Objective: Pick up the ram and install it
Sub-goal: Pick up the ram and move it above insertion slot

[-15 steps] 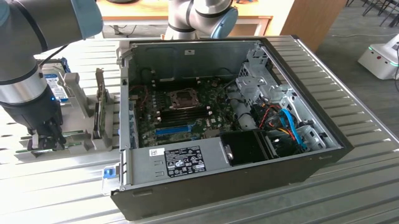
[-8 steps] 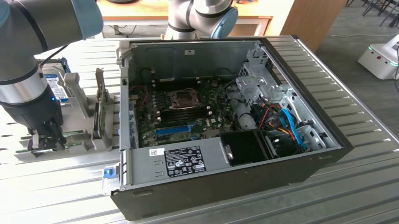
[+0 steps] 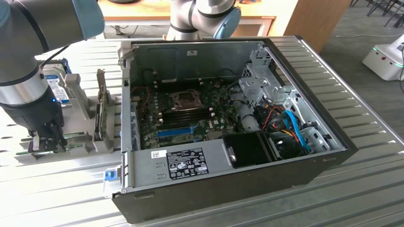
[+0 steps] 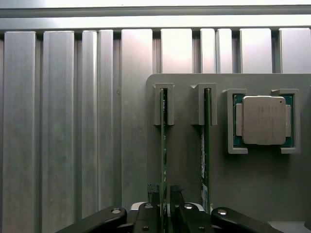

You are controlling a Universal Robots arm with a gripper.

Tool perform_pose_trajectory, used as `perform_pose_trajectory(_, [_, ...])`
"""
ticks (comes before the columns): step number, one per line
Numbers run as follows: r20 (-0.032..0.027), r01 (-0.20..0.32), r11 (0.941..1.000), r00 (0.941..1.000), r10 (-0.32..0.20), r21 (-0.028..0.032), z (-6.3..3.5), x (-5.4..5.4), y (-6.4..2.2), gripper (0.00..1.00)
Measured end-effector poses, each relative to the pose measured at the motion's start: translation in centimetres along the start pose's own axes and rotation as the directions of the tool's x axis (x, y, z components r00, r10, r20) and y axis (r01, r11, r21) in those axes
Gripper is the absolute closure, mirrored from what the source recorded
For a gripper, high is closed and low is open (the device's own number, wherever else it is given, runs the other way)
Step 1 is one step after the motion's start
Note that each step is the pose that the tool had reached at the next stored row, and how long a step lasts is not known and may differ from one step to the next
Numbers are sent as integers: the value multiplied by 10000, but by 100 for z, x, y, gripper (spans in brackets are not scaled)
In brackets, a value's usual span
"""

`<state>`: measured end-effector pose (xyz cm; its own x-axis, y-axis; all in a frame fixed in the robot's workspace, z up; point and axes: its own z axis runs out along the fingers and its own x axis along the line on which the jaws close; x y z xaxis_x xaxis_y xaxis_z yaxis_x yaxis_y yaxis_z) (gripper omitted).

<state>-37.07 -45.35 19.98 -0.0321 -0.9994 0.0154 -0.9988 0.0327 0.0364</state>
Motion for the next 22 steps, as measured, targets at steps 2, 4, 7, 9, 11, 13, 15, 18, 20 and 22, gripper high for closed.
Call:
perform_pose_trajectory(2, [0,1,10000,10000,-1,0,0,1,0,77])
perform_pose_trajectory(4, [0,1,10000,10000,-1,0,0,5,0,77])
perform_pose_trajectory(7, [1,0,10000,10000,0,0,0,8,0,77])
perform_pose_trajectory(9, [0,0,10000,10000,0,0,0,10,0,77])
perform_pose_trajectory(11, [1,0,10000,10000,0,0,0,11,0,77])
perform_pose_trajectory(13, [0,0,10000,10000,0,0,0,12,0,77])
perform_pose_trajectory(15, [0,0,10000,10000,0,0,0,12,0,77])
perform_pose_trajectory(18, [1,0,10000,10000,0,0,0,12,0,77])
perform_pose_trajectory(20, [0,1,10000,10000,-1,0,0,12,0,77])
perform_pose_trajectory(22, [0,0,10000,10000,0,0,0,12,0,77])
